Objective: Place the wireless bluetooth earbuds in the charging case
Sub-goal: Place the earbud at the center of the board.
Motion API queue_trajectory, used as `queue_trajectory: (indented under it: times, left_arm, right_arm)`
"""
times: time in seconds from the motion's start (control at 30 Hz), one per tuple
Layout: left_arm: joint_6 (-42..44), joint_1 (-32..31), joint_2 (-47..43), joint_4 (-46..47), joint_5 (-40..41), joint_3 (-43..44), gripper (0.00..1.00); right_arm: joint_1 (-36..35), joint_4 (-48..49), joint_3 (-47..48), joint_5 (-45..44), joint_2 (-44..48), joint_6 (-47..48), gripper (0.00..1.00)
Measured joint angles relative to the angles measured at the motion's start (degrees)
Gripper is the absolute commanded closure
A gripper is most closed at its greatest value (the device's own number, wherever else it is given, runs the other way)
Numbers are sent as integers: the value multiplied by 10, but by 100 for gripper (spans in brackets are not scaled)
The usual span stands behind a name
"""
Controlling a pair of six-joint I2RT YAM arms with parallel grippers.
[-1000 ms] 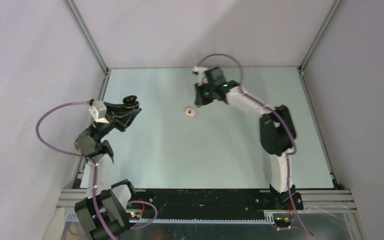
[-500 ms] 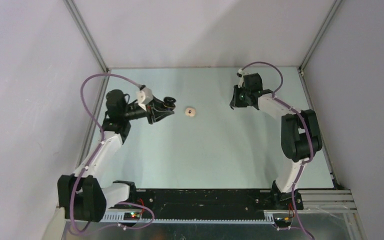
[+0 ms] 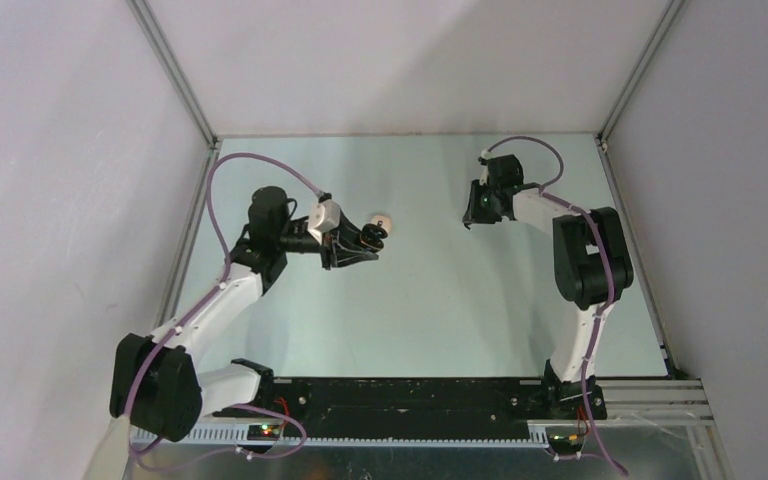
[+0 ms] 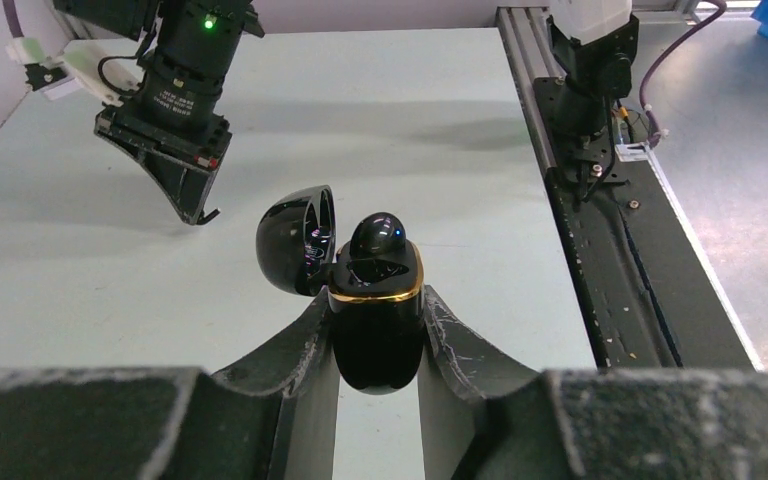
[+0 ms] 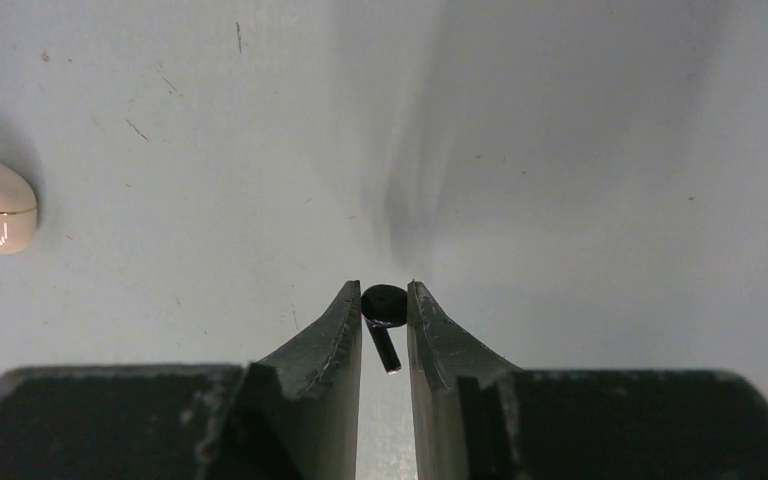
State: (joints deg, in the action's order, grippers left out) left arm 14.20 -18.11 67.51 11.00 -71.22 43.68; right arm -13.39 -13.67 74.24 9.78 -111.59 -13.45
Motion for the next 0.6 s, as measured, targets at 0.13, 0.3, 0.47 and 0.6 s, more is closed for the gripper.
queue_trajectory:
  times: [0.13,0.3,0.47,0.6]
  left_arm:
    - [0,-7,0,0,-2,-1,91]
    - [0,-8,-1,1,-5,-9,91]
    - [7,-8,-8,-5,-8,-10,91]
    - [16,-8,-12,-17,-10,-10,92]
  right_arm:
    - [0,-3,0,-3,-6,-1,71]
    - [-2,-11,0,-3,-6,0,65]
    - [-7,-19,0,-3,-6,1,60]
    - [-7,-24,0,-3,-6,3,60]
